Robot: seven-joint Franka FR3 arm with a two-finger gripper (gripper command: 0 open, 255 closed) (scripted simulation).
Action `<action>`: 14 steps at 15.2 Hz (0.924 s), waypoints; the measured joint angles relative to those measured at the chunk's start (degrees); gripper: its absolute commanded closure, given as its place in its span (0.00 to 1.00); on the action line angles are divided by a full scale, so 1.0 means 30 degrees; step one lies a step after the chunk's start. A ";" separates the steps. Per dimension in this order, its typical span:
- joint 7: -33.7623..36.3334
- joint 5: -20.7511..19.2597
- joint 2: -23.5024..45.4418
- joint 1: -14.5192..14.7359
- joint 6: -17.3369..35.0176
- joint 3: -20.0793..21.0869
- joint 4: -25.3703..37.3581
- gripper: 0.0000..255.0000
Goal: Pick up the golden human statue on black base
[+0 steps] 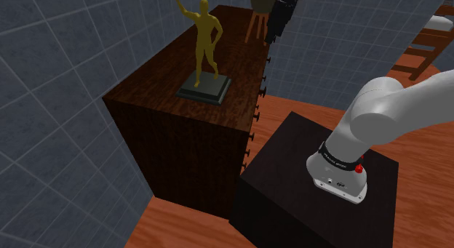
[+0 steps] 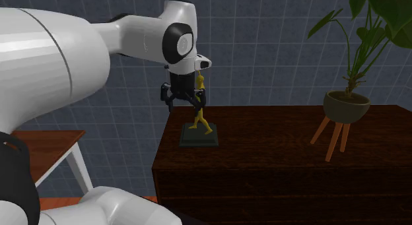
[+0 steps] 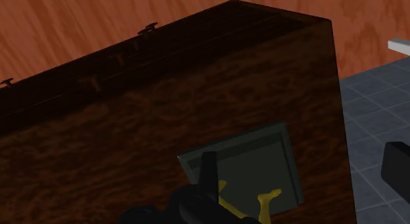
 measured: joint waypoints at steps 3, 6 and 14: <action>-0.0003 0.0182 0.0554 0.0036 0.0999 0.0037 0.0066 0.00; -0.0190 0.0507 0.1650 0.0067 0.3126 -0.0056 0.0285 0.00; -0.0491 0.1733 0.5255 0.0445 0.8842 0.0007 0.1834 0.00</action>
